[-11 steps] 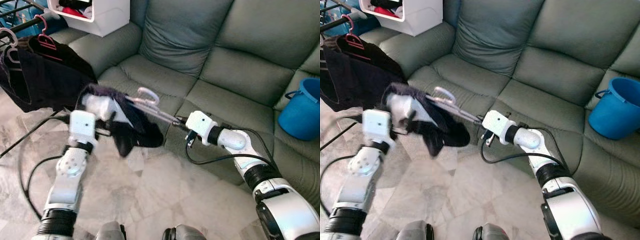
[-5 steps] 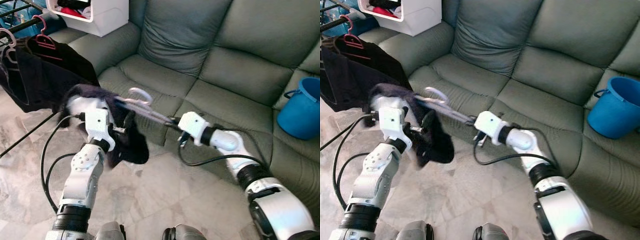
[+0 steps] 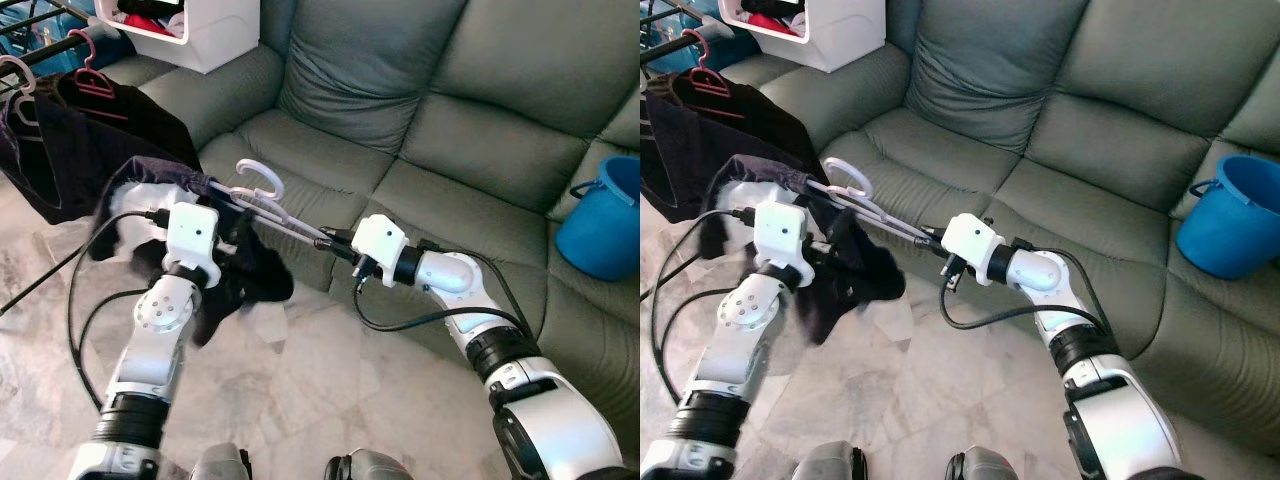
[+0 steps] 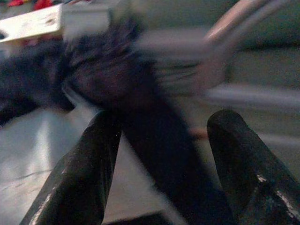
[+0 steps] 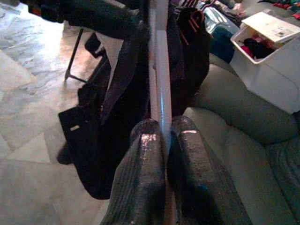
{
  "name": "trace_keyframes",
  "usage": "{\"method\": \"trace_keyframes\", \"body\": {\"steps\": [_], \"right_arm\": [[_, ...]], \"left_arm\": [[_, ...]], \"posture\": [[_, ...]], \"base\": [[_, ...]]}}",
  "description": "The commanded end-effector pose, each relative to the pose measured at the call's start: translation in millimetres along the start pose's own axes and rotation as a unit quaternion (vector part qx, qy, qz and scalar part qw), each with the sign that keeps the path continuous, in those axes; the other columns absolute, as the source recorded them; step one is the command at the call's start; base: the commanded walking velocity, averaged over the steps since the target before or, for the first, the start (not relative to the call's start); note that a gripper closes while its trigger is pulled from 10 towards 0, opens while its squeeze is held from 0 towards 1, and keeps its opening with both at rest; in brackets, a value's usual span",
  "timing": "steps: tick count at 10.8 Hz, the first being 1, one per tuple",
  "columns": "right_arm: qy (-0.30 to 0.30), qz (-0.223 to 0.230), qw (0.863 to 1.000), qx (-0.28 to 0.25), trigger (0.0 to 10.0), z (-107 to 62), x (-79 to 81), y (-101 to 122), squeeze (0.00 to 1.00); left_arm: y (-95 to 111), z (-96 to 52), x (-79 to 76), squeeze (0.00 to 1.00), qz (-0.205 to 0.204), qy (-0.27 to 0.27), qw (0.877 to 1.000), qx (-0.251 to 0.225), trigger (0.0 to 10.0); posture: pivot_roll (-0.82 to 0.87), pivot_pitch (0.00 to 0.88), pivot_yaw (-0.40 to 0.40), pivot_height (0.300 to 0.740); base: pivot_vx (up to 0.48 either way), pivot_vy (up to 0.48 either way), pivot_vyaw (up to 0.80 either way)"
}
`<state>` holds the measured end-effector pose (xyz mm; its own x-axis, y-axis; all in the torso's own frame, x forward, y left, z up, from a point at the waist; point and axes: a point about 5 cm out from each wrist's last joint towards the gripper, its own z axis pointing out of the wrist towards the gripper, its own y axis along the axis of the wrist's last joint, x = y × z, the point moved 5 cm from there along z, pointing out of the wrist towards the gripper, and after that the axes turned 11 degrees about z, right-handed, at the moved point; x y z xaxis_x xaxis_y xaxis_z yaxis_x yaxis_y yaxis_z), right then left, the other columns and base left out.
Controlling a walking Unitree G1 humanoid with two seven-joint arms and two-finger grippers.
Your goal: Hang hanger
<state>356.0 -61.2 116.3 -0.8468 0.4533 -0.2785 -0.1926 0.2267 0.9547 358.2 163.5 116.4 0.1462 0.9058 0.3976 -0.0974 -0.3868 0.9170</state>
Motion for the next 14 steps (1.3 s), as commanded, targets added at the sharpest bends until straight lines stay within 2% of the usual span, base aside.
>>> {"method": "trace_keyframes", "body": {"steps": [1, 2, 4, 11, 13, 14], "right_arm": [[-0.014, -0.006, 0.999, -0.032, 0.0, -4.5, -8.8, 15.2, 0.00], [-0.013, -0.006, 0.999, -0.031, 0.0, -6.3, -8.8, 15.7, 0.00], [-0.015, -0.008, 0.999, -0.029, 0.0, -7.7, -11.0, 17.0, 0.00], [-0.017, -0.006, 0.999, -0.035, 0.0, -6.9, -8.7, 19.5, 0.00], [-0.016, -0.004, 0.999, -0.032, 0.0, -7.9, -8.5, 18.6, 0.00], [-0.017, -0.004, 0.999, -0.030, 0.0, -8.8, -9.3, 18.1, 0.00]], "left_arm": [[-4.8, 2.1, 8.3, 0.00, 0.016, 0.022, 1.000, 0.013, 0.0], [-10.0, 2.3, 17.8, 0.00, 0.035, 0.047, 0.998, 0.024, 0.0], [-14.6, 2.0, 25.7, 0.00, 0.043, 0.071, 0.996, 0.032, 0.0], [-28.2, -0.1, 42.7, 0.00, 0.058, 0.116, 0.990, 0.052, 0.0], [-30.4, 0.0, 43.3, 0.00, 0.027, 0.115, 0.992, 0.047, 0.0], [-31.0, 0.6, 42.6, 0.00, 0.029, 0.109, 0.992, 0.049, 0.0]], "posture": [[-0.05, 0.000, -0.072, 0.740], [-0.06, 0.000, -0.072, 0.740], [-0.06, 0.000, -0.072, 0.740], [-0.06, 0.000, -0.077, 0.740], [-0.06, 0.000, -0.076, 0.740], [-0.06, 0.000, -0.075, 0.740]], "base": [[0.000, 0.000, 0.00], [0.000, 0.000, 0.00], [0.000, 0.000, 0.00], [0.000, 0.000, 0.00], [0.000, 0.000, 0.00], [0.000, 0.000, 0.00]]}}
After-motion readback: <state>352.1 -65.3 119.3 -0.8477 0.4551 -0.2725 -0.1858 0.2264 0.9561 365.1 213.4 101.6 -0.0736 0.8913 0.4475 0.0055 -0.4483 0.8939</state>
